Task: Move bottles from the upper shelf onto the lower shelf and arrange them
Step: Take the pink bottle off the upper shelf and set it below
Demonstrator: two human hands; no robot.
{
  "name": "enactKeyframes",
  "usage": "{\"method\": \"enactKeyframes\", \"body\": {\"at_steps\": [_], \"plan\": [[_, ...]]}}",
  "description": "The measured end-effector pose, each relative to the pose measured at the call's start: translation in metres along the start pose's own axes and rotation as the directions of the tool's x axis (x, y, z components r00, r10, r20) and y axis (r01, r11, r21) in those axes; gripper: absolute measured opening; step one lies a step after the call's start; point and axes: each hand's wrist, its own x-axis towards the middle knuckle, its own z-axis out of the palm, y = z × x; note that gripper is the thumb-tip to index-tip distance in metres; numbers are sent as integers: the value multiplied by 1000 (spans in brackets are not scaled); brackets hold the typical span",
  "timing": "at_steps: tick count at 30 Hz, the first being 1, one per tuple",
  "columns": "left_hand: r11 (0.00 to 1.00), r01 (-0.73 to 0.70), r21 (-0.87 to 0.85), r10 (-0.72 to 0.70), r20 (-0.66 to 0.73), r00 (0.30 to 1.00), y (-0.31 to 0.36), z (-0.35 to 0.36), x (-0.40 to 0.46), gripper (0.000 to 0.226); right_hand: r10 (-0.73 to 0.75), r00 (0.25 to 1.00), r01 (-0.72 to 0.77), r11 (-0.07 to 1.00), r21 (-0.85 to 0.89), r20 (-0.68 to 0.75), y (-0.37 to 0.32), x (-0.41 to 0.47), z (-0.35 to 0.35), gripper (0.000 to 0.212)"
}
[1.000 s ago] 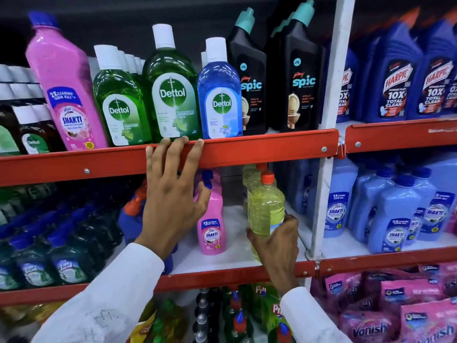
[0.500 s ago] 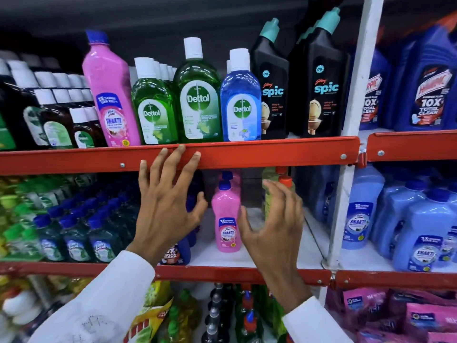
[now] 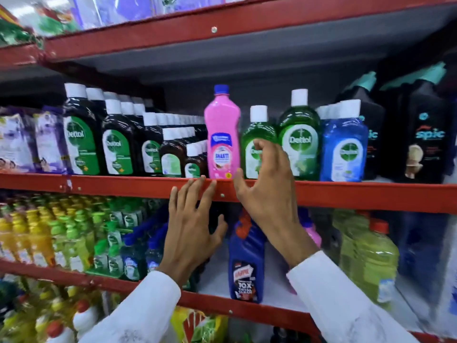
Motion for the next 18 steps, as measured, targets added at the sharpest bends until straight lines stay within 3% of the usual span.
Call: {"method": "enactKeyframes", "body": {"at_steps": [5,12,18], "plan": [[997,-57,-54,58,22,998,-28,12,6,72,-21,998,8,976,-216,-58,-41,35,45,74],[993,-101,-65,101,-10,995,-40,23,8,77,-1,995,-51,863,-503,-103,-65,83,79,92],[991,-108,-73,107,-12,994,-41,23,11,74,67,990,-125,806,-579,-121,-66,102,87,94]]}}
